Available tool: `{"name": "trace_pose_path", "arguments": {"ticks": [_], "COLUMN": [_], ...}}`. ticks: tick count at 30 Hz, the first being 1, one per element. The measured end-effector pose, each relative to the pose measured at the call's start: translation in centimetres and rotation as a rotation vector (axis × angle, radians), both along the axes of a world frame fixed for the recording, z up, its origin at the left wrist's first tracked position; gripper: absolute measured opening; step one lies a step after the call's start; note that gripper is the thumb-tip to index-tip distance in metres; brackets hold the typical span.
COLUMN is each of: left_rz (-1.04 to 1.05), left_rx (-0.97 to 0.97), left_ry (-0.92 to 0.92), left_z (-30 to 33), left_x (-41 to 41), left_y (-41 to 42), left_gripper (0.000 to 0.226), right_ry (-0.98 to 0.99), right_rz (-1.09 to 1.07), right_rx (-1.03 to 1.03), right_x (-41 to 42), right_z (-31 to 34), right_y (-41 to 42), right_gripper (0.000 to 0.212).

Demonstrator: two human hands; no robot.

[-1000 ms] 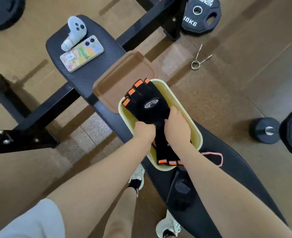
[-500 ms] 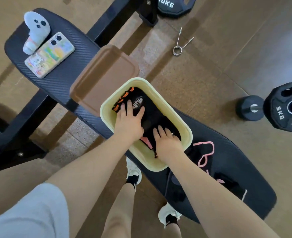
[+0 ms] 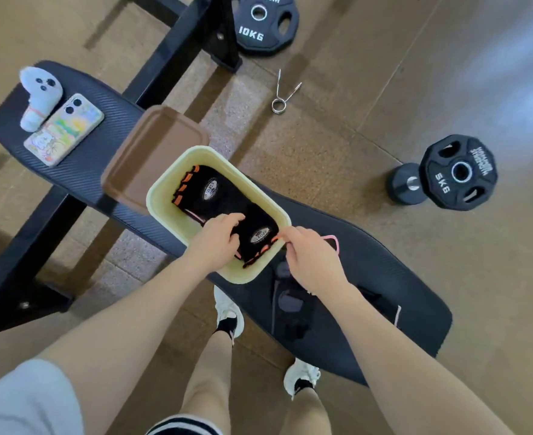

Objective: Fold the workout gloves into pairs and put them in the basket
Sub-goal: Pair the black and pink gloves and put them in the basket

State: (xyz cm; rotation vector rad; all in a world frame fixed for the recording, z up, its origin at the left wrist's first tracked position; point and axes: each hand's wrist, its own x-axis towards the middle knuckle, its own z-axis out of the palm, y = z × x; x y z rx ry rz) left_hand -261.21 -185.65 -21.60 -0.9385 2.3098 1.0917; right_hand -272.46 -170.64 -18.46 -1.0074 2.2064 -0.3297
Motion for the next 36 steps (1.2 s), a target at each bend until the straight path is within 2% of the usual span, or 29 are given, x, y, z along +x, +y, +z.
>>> {"name": "trace_pose_path", "arguments": {"ticks": [2,4,7,10,13,17,22,24,26,28,29,31,33,36], "left_rz": [0.028,0.031,-0.003,0.036,0.106,0.139,0.095,0.028,-0.127,-0.380,-0.507,-0.610,-0.564,-0.554], "left_rx": [-0.042,-0.099,-0.119,-0.034,0.034,0.091,0.064,-0.013,-0.137,-0.247,-0.297,-0.369,-0.371,-0.401], "left_ry": [0.097,0.187,0.266,0.233,0.142,0.000,0.004,0.127,0.297,0.306,0.285,0.325,0.434,0.592], "left_z": [1.4,2.4,2.2,0.4,-2.0,-5.2,-7.5,-8.5,-10.1,-12.6,-13.8,-15.9,-16.8,-17.4], "left_x": [0.0,-0.2,-0.4,-0.7,-1.2,-1.4,-2.0,-2.7,-3.2,-3.0,-2.7,-2.1,-2.1,-2.7], "left_y": [2.8,6.2,12.1,18.2,23.5,28.6,31.7,32.6,33.1,33.2,33.2,32.7,32.2,31.7], "left_gripper": [0.042,0.038,0.033,0.036,0.039,0.043,0.048,0.053,0.056,0.062,0.065,0.062,0.050,0.037], "right_ry": [-0.202,-0.264,-0.277,-0.224,-0.173,-0.163,-0.261,-0.218,-0.089,0.157,0.293,0.494,0.589,0.686], "right_rz": [-0.394,-0.646,-0.620,-0.546,-0.546,-0.653,-0.864,-0.788,-0.640,-0.433,-0.315,-0.101,0.013,0.067], "right_rx": [-0.002,0.080,0.272,0.349,0.331,0.227,0.137,0.125,0.117,0.108,0.064,-0.089,-0.204,-0.285], "right_x": [-0.3,-0.6,-0.8,-1.1,-1.9,-2.4,-1.6,-1.1,-0.2,0.6,0.8,0.7,-0.1,-1.6], "right_z": [0.4,0.0,-1.4,-3.4,-5.1,-7.8,-11.7,-13.0,-14.2,-16.0,-17.0,-19.0,-20.6,-21.5], "right_y": [4.5,9.5,17.4,24.6,29.4,32.2,32.1,32.2,32.6,33.5,34.1,35.5,36.8,36.9], "right_gripper": [0.032,0.031,0.029,0.030,0.031,0.033,0.042,0.044,0.059,0.077,0.078,0.058,0.041,0.036]}}
